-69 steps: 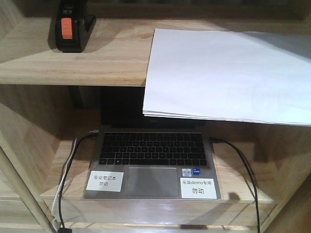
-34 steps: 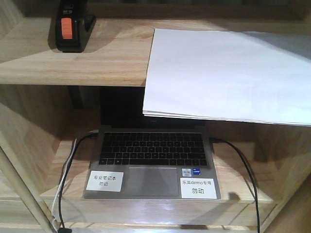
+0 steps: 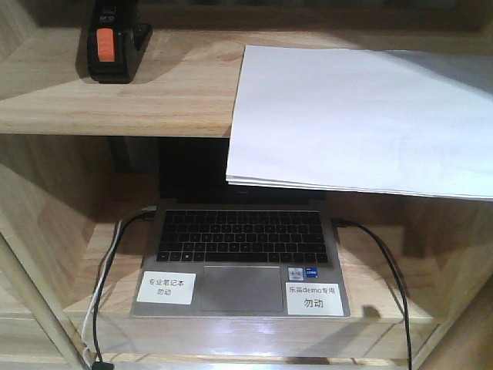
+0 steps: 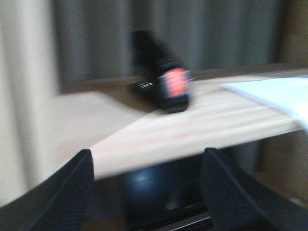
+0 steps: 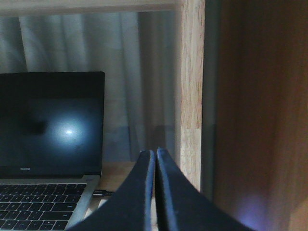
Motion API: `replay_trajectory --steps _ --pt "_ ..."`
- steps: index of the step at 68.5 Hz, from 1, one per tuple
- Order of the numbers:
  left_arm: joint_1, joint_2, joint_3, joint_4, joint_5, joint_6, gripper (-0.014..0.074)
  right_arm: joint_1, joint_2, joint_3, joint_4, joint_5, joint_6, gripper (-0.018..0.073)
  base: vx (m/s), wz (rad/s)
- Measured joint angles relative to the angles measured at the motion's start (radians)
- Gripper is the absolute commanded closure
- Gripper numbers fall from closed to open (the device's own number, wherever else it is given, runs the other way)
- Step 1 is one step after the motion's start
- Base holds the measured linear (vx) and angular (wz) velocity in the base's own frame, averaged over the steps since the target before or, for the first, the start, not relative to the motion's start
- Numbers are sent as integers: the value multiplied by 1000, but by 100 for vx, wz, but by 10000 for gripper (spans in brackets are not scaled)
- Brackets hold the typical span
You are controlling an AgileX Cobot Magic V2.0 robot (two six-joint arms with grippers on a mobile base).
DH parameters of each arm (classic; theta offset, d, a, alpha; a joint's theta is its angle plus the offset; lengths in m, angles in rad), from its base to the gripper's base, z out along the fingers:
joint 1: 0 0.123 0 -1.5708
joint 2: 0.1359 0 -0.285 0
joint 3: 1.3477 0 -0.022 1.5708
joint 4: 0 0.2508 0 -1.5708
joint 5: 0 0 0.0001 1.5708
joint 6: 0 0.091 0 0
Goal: Grab stapler and paper to desk for stapling
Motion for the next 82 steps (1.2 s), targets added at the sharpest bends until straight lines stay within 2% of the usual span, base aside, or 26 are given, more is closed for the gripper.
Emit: replay_trajectory --steps 7,13,39,64,73,82 --pt "-40 77 -81 0 0 9 129 0 0 0 0 0 0 569 0 0" --pt "-50 161 -163 0 5 11 129 0 0 0 0 0 0 569 0 0" --pt "-53 554 -568 -10 172 11 129 0 0 0 0 0 0 569 0 0" --pt "-53 810 -846 -10 322 -10 129 0 0 0 0 0 0 569 0 0" --pt "-53 880 -930 28 379 -63 129 0 0 0 0 0 0 569 0 0" --pt "-53 939 -1005 109 442 -140 129 0 0 0 0 0 0 569 0 0"
